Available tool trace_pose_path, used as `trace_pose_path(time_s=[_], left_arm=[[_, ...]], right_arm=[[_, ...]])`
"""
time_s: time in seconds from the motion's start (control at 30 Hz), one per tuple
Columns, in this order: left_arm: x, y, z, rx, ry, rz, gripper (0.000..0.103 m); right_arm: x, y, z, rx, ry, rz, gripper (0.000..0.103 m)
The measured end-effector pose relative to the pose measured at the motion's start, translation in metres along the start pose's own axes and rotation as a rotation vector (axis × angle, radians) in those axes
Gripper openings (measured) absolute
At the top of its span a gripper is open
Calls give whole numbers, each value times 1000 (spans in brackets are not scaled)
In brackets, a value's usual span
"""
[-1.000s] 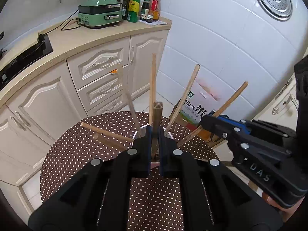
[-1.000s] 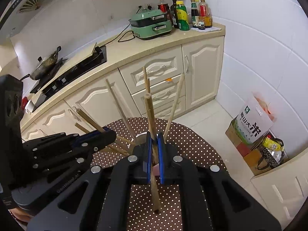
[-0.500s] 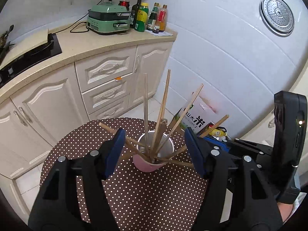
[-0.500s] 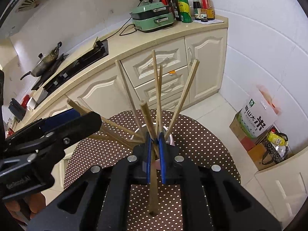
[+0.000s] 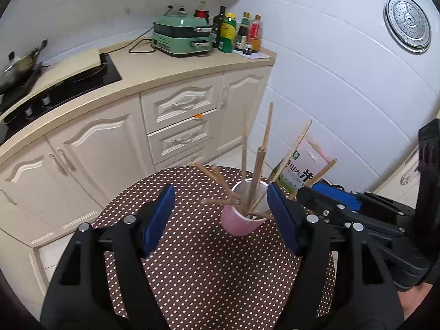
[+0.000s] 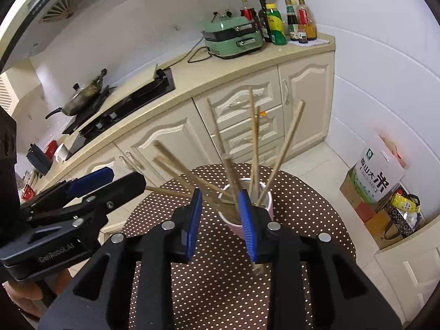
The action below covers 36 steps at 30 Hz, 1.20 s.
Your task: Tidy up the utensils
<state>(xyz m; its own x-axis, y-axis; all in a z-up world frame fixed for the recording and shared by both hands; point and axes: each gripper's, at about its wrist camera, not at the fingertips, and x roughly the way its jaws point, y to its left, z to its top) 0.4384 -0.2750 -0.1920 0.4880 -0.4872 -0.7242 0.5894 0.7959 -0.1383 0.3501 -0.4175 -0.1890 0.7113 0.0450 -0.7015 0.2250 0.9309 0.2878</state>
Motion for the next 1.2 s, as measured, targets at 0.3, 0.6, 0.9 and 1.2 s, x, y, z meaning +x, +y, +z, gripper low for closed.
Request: trace_pose_path(time_s=[0.3,0.6,0.9,1.2], left_arm=[[-60,9,-20,8,-61,86,71],[-139,11,-54,21,-138,161,79],[-216,4,-95,17,-225,231,88],[-272,-11,-124,-17,-305,317,91]], right_arm=[[-45,33,-14,-42,-76,35,35],[-111,70,-43,-65,-155,64,45],[-176,104,-83,-113,-234,52,61],[-215,117,-108,-180,-315,97,74]])
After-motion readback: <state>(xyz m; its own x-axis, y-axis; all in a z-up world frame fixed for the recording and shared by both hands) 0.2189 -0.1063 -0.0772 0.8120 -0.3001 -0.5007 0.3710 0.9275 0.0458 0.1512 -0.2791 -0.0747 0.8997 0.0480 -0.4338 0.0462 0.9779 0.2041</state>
